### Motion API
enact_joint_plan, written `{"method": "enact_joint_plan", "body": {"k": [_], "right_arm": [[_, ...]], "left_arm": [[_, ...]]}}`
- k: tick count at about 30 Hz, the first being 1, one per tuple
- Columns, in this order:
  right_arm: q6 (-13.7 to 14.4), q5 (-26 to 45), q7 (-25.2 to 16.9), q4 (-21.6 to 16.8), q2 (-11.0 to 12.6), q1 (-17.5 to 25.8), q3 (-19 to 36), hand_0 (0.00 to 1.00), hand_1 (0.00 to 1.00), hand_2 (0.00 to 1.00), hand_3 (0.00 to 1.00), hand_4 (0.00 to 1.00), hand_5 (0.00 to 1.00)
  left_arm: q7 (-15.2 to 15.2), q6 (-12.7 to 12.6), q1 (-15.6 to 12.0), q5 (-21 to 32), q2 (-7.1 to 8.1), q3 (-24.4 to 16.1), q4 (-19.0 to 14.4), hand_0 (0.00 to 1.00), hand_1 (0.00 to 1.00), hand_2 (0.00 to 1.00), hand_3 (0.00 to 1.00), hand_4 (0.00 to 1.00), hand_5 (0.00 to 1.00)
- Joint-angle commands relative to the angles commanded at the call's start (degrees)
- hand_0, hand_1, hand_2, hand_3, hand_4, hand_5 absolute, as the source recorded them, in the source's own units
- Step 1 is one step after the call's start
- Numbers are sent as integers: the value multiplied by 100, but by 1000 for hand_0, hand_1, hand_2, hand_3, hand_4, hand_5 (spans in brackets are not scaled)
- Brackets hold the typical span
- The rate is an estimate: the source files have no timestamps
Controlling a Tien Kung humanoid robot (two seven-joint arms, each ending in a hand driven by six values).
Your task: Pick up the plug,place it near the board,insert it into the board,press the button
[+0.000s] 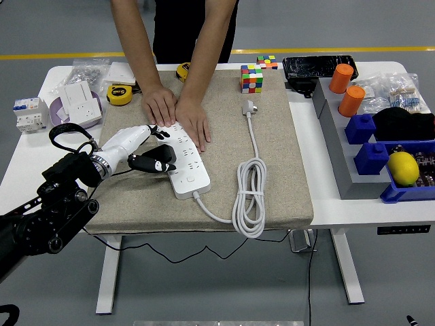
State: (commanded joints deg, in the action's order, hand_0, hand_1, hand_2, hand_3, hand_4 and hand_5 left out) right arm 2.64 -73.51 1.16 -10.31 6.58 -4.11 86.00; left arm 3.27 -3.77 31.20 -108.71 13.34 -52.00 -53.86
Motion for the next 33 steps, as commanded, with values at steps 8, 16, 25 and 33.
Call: {"method": "enact_joint_plan", "body": {"k": [8,16,25,33], "right_arm": [[6,11,-6,0,-18,-3,16,837,767,748,771,998,868],[12,-2,-4,0,-44,43,55,837,767,748,771,998,865],[10,-3,-18,0,-56,60,70,838,766,747,771,998,864],[13,-9,-10,0,-40,62,71,837,766,747,769,998,865]], "left_arm": [[16,-103,-412,575,-145,-886,-866,834,934,885,838,998,873],[-169,-534,-1160,1278,-407,-1537,-1990,888,955,916,878,998,902],[-159,-430,-1802,1709,-409,-1252,-2401,895,959,916,879,998,910],[-214,-303,-1893,1410,-323,-1126,-2202,910,953,909,879,998,936]]}}
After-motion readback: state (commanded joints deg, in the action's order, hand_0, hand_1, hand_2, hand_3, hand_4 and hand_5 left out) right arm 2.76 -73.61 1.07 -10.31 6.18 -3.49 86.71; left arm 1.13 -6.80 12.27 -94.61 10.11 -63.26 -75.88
